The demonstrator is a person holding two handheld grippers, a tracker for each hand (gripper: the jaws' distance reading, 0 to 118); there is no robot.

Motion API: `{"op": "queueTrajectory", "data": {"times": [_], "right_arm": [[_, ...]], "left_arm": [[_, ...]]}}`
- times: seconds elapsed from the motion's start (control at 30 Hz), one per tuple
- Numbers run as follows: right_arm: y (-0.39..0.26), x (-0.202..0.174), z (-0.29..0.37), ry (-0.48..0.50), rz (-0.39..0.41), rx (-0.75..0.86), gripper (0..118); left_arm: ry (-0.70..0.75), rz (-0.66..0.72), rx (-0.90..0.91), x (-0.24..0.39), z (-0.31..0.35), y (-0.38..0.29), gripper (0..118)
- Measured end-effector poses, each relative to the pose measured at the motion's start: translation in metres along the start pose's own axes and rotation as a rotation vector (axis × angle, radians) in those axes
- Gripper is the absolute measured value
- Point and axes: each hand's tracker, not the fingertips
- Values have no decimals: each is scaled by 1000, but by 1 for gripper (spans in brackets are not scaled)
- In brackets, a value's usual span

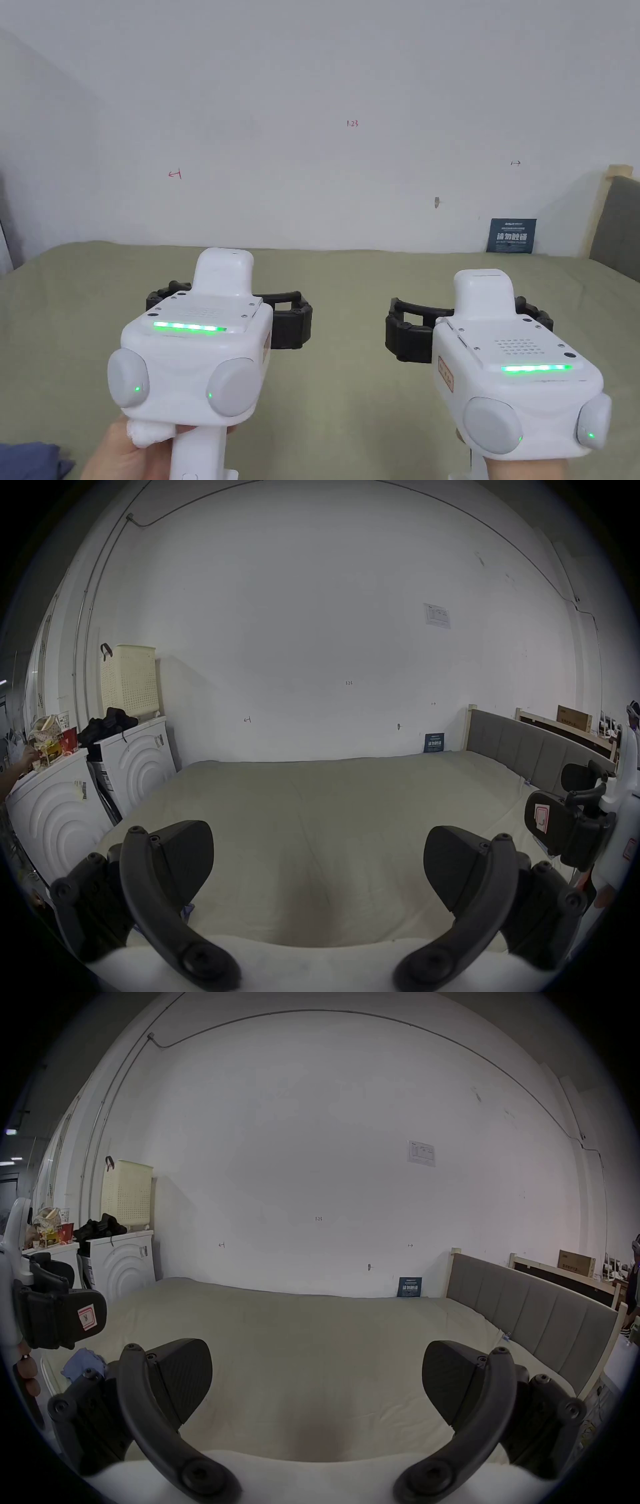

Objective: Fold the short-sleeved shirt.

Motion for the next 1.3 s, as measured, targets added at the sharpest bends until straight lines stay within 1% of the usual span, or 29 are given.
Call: {"op": "queueTrajectory", "data": {"times": [0.07, 0.1, 0.2, 0.23, 0.3, 0.4, 0.53, 0.67, 0.73, 0.8, 0.87, 0.93, 1.03, 1.07, 1.1, 1.13, 1.17, 1.27, 1.3], "right_arm": [[0, 1, 0, 14, -8, 3, 118], [1, 2, -1, 46, -19, -1, 118], [3, 6, -4, 84, -84, -51, 118], [4, 7, -5, 84, -93, -52, 118], [4, 6, -4, 74, -81, -38, 118], [4, 3, -3, 65, -28, -21, 118], [3, 1, -2, 58, -19, -18, 118], [3, 0, -2, 58, -19, -21, 118], [3, 0, -2, 54, -23, -21, 118], [3, 1, -2, 57, -24, -20, 118], [4, 1, -1, 55, -21, -19, 118], [4, 1, -1, 53, -21, -18, 118], [3, 3, 1, 56, -28, -20, 118], [3, 3, 1, 58, -29, -20, 118], [3, 3, 1, 58, -29, -20, 118], [2, 3, 1, 57, -27, -21, 118], [2, 3, 1, 57, -26, -22, 118], [0, 3, 0, 59, -26, -28, 118], [0, 4, 0, 59, -26, -29, 118]], "left_arm": [[1, 1, -1, 0, 0, 0, 118], [3, 3, -3, 0, 0, 1, 118], [-2, 12, -6, -1, 1, 1, 118], [-10, 16, -5, -1, 2, 1, 118], [-19, 19, -11, -1, 2, 1, 118], [-1, 27, -10, 1, 3, 0, 118], [-31, 46, -15, 1, 7, 1, 118], [-35, 32, 5, 3, 11, 1, 118], [-45, 19, -30, 2, 10, 6, 118], [-101, 64, -75, -3, 9, 10, 118], [-133, 94, -69, -7, 8, 12, 118], [-91, 90, -58, -7, 7, 12, 118], [10, 40, -45, -4, 4, 10, 118], [-28, 58, -43, -7, 3, 9, 118], [-99, 73, -45, -12, 4, 8, 118], [-63, 99, -88, -13, 1, 10, 118], [-63, 103, -86, -14, 0, 11, 118], [-98, 206, -96, -20, -1, 13, 118], [-88, 190, -106, -20, -1, 13, 118]]}}
